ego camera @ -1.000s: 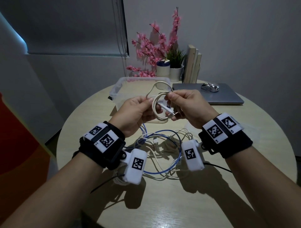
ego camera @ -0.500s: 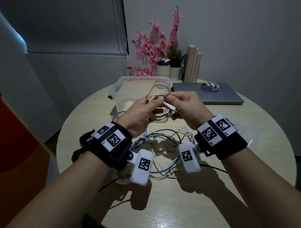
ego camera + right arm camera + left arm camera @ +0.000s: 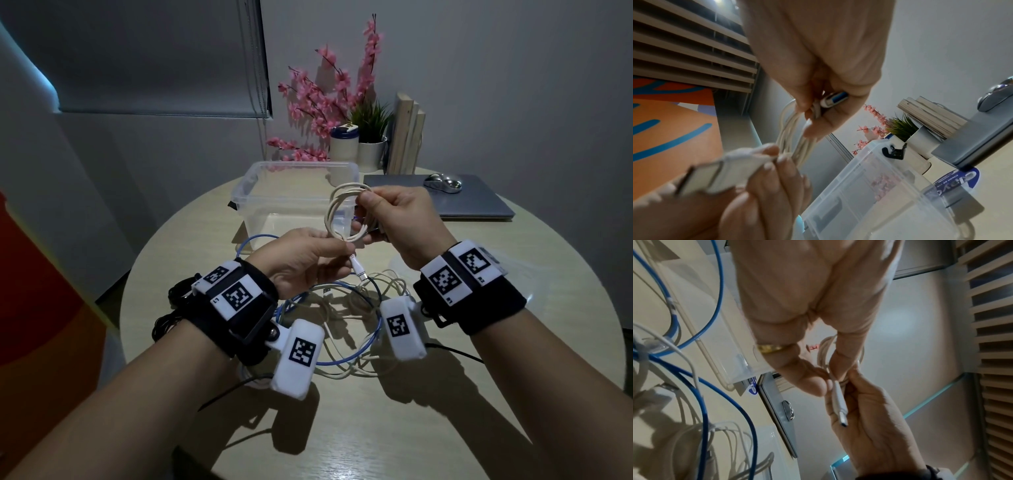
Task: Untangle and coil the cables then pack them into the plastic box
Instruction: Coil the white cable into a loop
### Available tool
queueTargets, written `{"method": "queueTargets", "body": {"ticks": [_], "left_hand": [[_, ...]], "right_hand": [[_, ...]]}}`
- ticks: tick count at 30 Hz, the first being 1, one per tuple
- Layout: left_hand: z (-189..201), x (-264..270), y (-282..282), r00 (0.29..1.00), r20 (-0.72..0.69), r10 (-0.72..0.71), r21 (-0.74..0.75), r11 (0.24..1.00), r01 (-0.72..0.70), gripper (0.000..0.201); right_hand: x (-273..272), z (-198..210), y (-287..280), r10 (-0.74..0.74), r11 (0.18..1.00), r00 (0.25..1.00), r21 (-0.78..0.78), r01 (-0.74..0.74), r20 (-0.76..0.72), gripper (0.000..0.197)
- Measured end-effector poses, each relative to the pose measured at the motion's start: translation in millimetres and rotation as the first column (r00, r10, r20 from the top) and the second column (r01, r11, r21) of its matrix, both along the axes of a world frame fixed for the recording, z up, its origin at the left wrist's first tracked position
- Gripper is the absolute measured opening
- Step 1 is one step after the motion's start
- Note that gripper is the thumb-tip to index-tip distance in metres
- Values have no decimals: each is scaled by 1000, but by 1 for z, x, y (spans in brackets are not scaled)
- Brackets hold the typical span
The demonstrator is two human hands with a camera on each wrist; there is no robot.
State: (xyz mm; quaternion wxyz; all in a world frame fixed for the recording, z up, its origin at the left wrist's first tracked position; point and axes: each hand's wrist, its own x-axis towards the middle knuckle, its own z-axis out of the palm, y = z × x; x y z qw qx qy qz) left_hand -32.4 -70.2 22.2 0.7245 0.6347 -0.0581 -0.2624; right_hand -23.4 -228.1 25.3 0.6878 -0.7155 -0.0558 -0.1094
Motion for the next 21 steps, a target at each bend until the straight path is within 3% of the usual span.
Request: {"method": "queueTargets", "body": {"ticks": [2,6,13,17,21], "left_hand": [[-3,1,1,999,-25,26,69,997,-24,21],[-4,1,1,994,-54,92,102,991,-86,7],[2,1,-8,971,39,234,-39,972,-233,6],[4,-3,-8,988,112,106,-18,994,-105,9],[3,-7,-2,969,217,-115,90,991,97,11]], "right_hand": [[0,-1,1,-29,1000,999,-10,29,17,21],[2,-3,1,-94,994,994,-48,97,64,18],[2,-10,9,-39,979,989,-194,67,146,12],[0,-11,10,-16,969,987,-240,54,159,11],[5,-11,2,-71,968,987,-231,103,145,10]]}}
